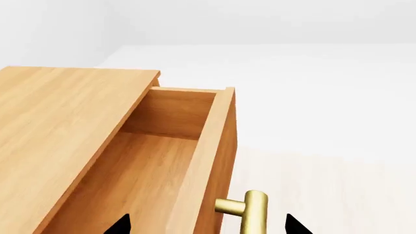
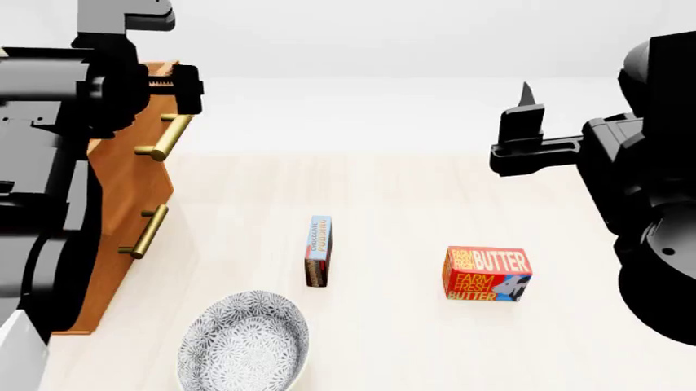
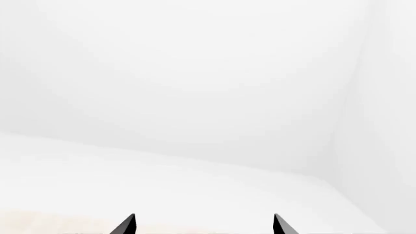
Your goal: Put the chocolate pudding in the top drawer of the cabinet and close it.
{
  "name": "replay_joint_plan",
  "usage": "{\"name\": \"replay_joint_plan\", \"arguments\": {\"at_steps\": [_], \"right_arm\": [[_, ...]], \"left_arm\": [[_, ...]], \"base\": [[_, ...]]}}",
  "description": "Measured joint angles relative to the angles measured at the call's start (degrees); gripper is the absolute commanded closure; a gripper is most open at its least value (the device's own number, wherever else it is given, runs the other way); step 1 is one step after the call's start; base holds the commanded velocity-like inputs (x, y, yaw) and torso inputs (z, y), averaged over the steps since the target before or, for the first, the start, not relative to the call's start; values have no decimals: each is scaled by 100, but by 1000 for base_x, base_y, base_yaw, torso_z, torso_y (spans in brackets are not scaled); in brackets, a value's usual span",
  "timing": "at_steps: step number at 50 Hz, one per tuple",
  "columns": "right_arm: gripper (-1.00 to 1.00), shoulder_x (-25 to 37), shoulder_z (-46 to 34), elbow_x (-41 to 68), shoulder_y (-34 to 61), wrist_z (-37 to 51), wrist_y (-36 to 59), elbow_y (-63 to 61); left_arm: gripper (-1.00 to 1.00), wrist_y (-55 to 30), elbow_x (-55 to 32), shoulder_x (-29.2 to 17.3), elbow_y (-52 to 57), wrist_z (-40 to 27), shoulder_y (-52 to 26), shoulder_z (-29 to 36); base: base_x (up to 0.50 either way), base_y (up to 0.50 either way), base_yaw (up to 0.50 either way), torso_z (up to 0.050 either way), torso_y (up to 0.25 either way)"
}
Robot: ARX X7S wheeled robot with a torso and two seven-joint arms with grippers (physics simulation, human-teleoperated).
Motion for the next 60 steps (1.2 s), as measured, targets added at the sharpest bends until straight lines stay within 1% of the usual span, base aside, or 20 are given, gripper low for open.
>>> {"name": "replay_joint_plan", "arguments": {"at_steps": [17, 31, 41, 54, 60], "right_arm": [[-100, 13, -169, -232, -106, -155, -198, 91], [-100, 5, -278, -317, -122, -194, -277, 136], [-100, 5, -333, -343, -121, -200, -314, 159], [-100, 13, -373, -343, -122, -183, -347, 175], [-100, 20, -386, -338, -127, -174, -361, 175]], "left_arm": [[-100, 62, 385, 60, -98, 114, 284, -221], [-100, 78, 778, 210, -41, 458, 461, -89], [-100, -247, 843, 329, 626, 728, 795, -32], [-100, -635, 1085, 411, 1466, 903, 1153, -81], [-100, -826, 1044, 443, 1887, 953, 1312, -115]], "base": [[0, 0, 0, 0, 0], [0, 0, 0, 0, 0], [0, 0, 0, 0, 0], [0, 0, 0, 0, 0], [0, 0, 1, 0, 0]]}}
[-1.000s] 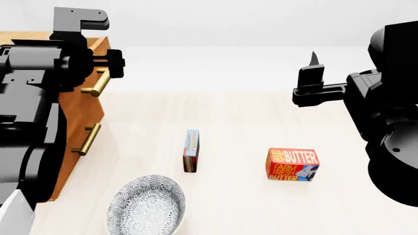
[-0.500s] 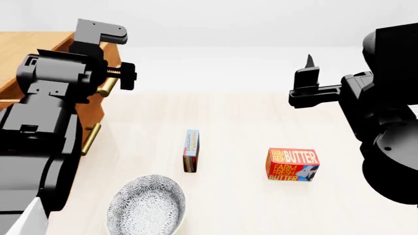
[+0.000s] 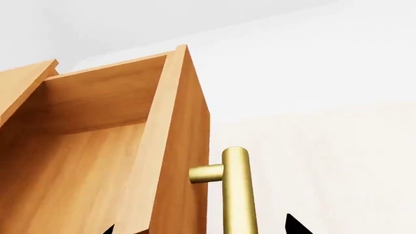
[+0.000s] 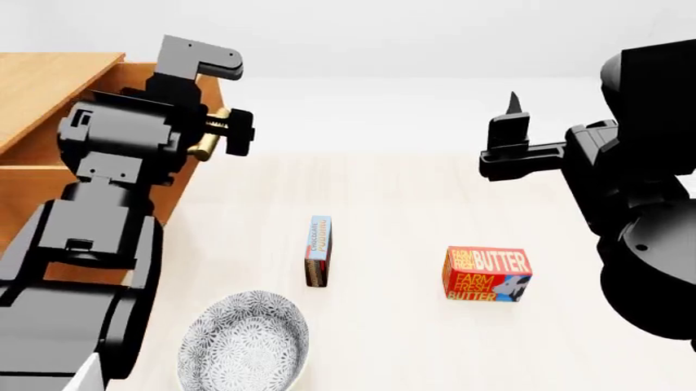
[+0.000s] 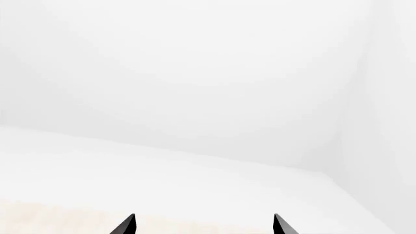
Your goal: Put the chocolate pudding in the top drawer of the cabinet and close it.
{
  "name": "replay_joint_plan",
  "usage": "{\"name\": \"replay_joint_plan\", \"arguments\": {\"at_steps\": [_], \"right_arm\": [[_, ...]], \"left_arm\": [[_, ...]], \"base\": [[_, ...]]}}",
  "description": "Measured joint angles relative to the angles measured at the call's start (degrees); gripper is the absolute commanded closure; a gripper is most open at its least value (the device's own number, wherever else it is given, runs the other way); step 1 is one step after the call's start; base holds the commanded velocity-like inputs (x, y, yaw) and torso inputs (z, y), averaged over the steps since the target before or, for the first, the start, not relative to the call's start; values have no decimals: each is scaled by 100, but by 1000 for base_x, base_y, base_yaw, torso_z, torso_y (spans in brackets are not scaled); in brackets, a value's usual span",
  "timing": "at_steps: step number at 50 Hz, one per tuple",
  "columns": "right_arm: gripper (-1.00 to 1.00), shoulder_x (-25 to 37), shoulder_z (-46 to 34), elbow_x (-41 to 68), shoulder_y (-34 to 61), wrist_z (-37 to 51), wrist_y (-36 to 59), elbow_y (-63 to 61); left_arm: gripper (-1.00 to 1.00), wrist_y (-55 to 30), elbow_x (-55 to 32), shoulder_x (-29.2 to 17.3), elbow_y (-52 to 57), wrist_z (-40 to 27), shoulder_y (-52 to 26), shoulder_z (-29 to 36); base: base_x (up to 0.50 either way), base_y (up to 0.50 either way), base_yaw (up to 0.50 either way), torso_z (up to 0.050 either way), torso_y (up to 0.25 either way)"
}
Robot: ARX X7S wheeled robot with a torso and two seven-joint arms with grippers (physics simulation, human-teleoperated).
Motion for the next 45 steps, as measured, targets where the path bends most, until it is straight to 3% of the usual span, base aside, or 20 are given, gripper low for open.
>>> {"name": "replay_joint_plan", "arguments": {"at_steps": [45], "right_arm": [[-100, 58, -72, 88, 37, 91, -63, -13]], "left_arm": [[-100, -739, -744, 234, 2083, -478, 829, -393]], "base": [[0, 0, 7, 0, 2]]}}
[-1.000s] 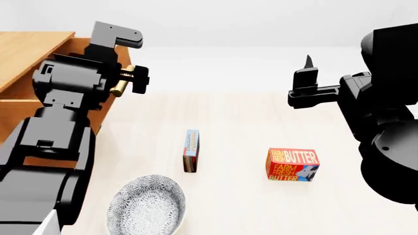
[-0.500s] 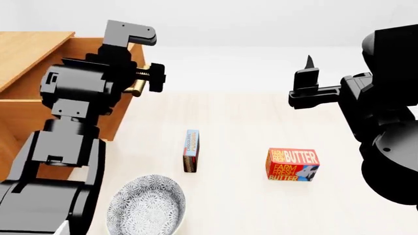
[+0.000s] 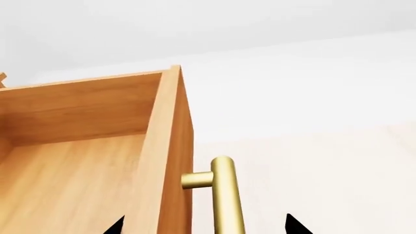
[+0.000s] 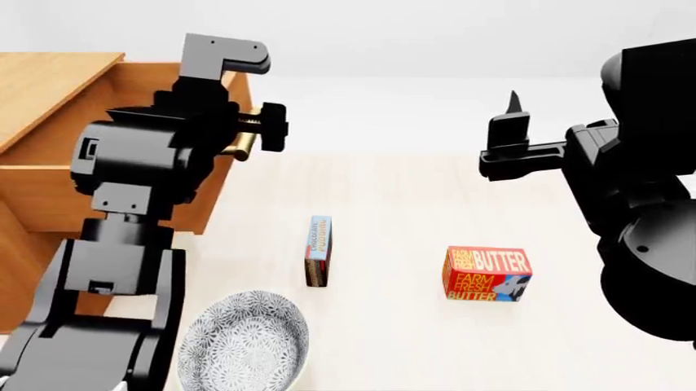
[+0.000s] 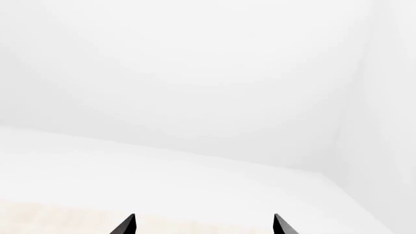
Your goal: Put the chocolate pudding in the top drawer of the cabinet and close it.
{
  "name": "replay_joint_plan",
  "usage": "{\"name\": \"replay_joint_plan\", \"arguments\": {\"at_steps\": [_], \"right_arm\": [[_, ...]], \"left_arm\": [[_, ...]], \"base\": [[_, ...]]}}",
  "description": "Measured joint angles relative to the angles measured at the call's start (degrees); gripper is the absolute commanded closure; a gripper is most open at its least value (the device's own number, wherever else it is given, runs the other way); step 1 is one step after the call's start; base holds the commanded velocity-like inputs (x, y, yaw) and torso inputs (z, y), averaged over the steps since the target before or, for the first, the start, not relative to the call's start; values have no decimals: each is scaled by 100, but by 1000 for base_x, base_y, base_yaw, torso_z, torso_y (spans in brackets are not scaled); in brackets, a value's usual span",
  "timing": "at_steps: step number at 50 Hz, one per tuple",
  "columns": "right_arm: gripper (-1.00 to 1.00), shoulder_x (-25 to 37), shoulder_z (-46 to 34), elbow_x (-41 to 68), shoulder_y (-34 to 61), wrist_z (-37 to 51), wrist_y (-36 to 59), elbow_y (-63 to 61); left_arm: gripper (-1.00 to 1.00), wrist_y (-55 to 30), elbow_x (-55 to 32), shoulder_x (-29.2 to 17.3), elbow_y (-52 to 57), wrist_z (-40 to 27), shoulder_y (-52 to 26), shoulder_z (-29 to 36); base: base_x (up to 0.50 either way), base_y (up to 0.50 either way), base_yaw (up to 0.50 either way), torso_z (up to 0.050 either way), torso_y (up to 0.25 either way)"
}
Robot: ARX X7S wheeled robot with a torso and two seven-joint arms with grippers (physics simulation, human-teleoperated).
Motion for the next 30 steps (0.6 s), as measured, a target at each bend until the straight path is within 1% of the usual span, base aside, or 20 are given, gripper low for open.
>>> {"name": "replay_joint_plan", "arguments": {"at_steps": [8, 20, 30], "right_arm": [[-100, -3, -33, 14, 23, 14, -1, 6], [-100, -1, -82, 19, 48, 15, -23, 40], [-100, 12, -102, 40, 67, 25, -36, 50]], "left_arm": [[-100, -277, -126, 49, 333, -46, 78, -161], [-100, -854, -148, 4, 752, 119, 114, -390], [-100, -1115, -207, -21, 1013, 136, 168, -506]], "base": [[0, 0, 0, 0, 5], [0, 0, 0, 0, 1], [0, 0, 0, 0, 1]]}}
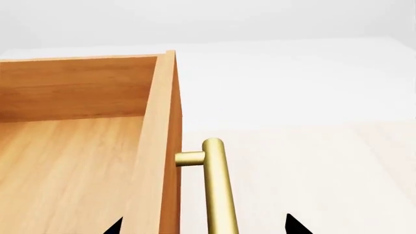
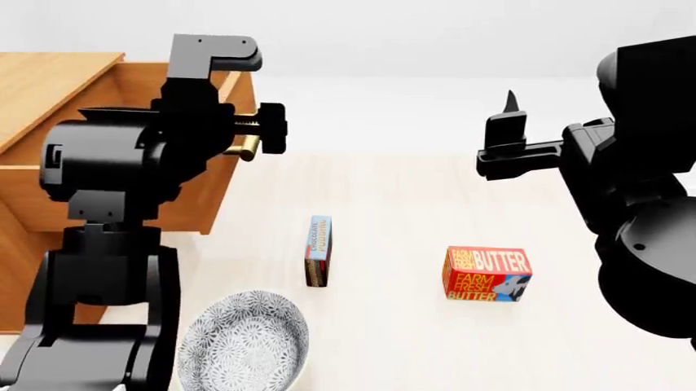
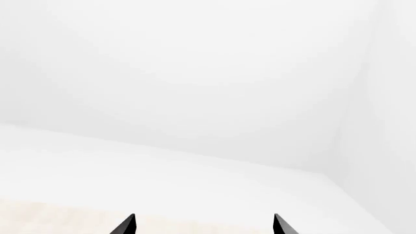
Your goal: Put the chocolate pudding in the top drawer of the cabinet and close it.
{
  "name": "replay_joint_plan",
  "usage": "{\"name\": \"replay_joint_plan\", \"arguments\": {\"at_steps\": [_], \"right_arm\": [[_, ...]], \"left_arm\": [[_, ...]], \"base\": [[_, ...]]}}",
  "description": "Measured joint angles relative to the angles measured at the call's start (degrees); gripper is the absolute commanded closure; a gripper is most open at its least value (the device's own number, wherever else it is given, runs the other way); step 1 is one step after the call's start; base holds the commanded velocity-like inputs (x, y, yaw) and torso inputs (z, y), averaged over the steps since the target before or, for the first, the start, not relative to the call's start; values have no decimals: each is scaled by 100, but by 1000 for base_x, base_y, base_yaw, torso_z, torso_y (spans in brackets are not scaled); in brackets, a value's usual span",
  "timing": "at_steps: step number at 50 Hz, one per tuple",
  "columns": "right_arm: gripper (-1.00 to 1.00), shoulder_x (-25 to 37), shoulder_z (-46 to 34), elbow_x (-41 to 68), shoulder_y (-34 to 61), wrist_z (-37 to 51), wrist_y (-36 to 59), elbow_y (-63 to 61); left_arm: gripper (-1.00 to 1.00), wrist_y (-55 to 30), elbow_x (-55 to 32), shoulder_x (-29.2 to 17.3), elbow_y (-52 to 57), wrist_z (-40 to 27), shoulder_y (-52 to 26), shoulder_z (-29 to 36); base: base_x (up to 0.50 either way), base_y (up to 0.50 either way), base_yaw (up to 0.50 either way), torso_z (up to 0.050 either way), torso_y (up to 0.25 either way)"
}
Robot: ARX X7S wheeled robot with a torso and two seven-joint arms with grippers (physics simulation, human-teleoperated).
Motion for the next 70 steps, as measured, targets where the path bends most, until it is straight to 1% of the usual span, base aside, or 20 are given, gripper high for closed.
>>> {"name": "replay_joint_plan", "arguments": {"at_steps": [12, 21, 34, 42, 50, 62, 70], "right_arm": [[-100, 26, 6, 53, 14, 33, -12, -6], [-100, 40, 20, 97, -1, 62, -32, -22], [-100, 86, 74, 204, -25, 129, -48, -84], [-100, 112, 89, 239, -43, 151, -68, -108], [-100, 133, 85, 240, -63, 149, -100, -120], [-100, 164, 69, 222, -101, 128, -152, -116], [-100, 175, 66, 260, -92, 149, -158, -124]], "left_arm": [[-100, 51, -177, -41, 213, -163, -2, 46], [-100, -201, -872, -2, 1113, -155, -326, 65], [-100, -789, -1457, 128, 2321, -349, -552, -13], [-100, -1058, -1788, 303, 2966, -539, -278, 67], [-100, -961, -2185, 410, 3278, -880, 166, 357], [-100, -570, -2688, 459, 3266, -1321, 706, 965], [-100, -258, -3008, 478, 2993, -1618, 925, 1342]], "base": [[0, 0, -1, 0, 3], [0, 0, 0, 0, 0], [0, 0, 0, 0, 0], [0, 0, 0, 0, 0], [0, 0, 0, 0, 0], [0, 0, 0, 0, 0], [0, 0, 0, 0, 0]]}}
